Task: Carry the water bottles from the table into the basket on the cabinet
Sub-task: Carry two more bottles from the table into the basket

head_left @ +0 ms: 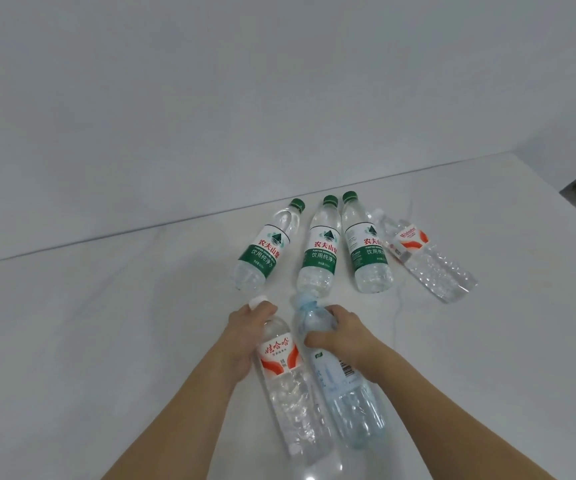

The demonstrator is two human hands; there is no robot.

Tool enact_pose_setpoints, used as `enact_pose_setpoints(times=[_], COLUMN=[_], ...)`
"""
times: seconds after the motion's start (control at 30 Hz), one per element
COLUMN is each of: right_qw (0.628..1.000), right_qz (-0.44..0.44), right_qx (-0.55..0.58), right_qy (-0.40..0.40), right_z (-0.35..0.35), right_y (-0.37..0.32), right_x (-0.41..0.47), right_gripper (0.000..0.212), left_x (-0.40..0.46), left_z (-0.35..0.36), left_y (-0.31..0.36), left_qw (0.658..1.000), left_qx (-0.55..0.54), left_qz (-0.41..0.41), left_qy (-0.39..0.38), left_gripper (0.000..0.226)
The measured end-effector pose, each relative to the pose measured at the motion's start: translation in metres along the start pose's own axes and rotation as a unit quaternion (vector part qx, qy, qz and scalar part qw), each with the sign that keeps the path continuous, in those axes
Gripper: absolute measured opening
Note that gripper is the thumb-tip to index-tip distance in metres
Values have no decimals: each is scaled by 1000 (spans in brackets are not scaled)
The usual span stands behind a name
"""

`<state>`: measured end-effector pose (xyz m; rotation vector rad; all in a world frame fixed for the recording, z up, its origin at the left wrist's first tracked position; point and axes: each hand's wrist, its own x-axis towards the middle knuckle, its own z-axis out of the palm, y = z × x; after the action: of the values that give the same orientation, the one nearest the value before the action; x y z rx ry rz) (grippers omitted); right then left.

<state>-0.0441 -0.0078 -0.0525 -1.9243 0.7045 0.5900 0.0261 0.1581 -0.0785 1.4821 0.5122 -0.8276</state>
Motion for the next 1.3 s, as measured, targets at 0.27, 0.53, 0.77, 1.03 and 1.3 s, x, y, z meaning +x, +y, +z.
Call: enact_pose_setpoints(times=[0.27, 0.53, 0.77, 1.03, 1.3], right_qw=[987, 967, 930, 901, 874], right_qz=[-8, -128, -303, -407, -466], right_qx=[161, 212, 202, 153, 89], right_qy=[-14, 58, 49, -4, -99], right_z=[-21, -51, -64, -10, 70], right_y=[0, -62, -161, -229, -255], right_x=[-26, -121, -216, -301, -376], right_gripper=[44, 11, 8, 25, 13], left_x=[-34, -178, -307, -422, -508], left_z=[0, 10, -20, -91, -160], left_y=[7, 64, 128, 121, 80], left_qw=[997, 946, 863, 803, 760], left_qx=[-47, 66, 53, -9, -15], left_qz=[19, 290, 426, 462, 454], left_qy=[50, 128, 266, 378, 465], left_gripper=[9, 17, 11, 5, 5])
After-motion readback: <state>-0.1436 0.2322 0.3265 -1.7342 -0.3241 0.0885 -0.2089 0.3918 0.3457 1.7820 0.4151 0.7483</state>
